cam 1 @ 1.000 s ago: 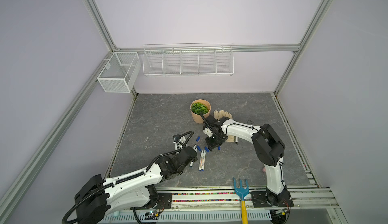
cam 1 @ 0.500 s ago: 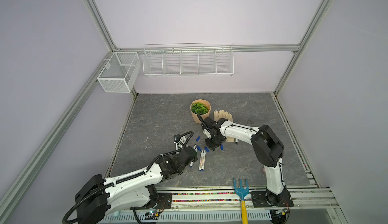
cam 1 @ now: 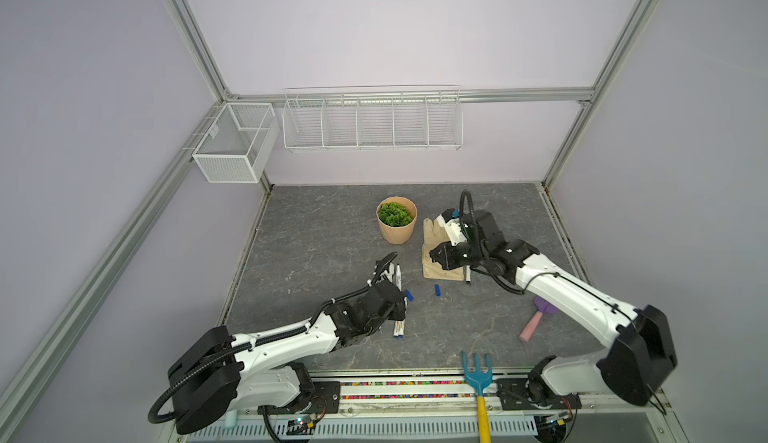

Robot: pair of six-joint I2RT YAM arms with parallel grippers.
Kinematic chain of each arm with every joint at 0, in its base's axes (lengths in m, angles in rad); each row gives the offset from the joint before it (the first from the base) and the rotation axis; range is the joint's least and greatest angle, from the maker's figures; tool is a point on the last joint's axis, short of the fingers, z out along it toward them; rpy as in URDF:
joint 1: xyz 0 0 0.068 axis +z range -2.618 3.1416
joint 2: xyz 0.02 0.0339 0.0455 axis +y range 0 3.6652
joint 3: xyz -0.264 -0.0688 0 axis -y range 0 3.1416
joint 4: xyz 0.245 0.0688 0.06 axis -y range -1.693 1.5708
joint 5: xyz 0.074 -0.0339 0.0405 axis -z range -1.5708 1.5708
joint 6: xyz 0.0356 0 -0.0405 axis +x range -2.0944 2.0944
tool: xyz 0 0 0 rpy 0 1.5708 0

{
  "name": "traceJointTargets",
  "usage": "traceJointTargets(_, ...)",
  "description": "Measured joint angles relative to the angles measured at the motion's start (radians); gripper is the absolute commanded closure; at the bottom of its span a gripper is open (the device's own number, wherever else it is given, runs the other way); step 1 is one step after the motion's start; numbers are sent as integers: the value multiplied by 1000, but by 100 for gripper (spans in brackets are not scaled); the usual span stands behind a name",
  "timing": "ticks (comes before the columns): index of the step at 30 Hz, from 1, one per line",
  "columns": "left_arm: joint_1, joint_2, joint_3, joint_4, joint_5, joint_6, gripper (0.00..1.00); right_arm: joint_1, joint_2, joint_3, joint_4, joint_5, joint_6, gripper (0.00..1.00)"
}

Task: Insert the pens into the pen caps
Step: 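Lift the black cap with the right gripper above the held marker tip, then press the black cap down onto the marker tip with the right gripper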

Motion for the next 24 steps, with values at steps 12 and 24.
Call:
traceJointTargets(12,-59,134,145,38,134,124,100,-6,-102,-183,283,-103,108,91)
traceJointTargets(24,-69,135,147,37,132,143,100,-6,-89,-183,280,-82,97,92)
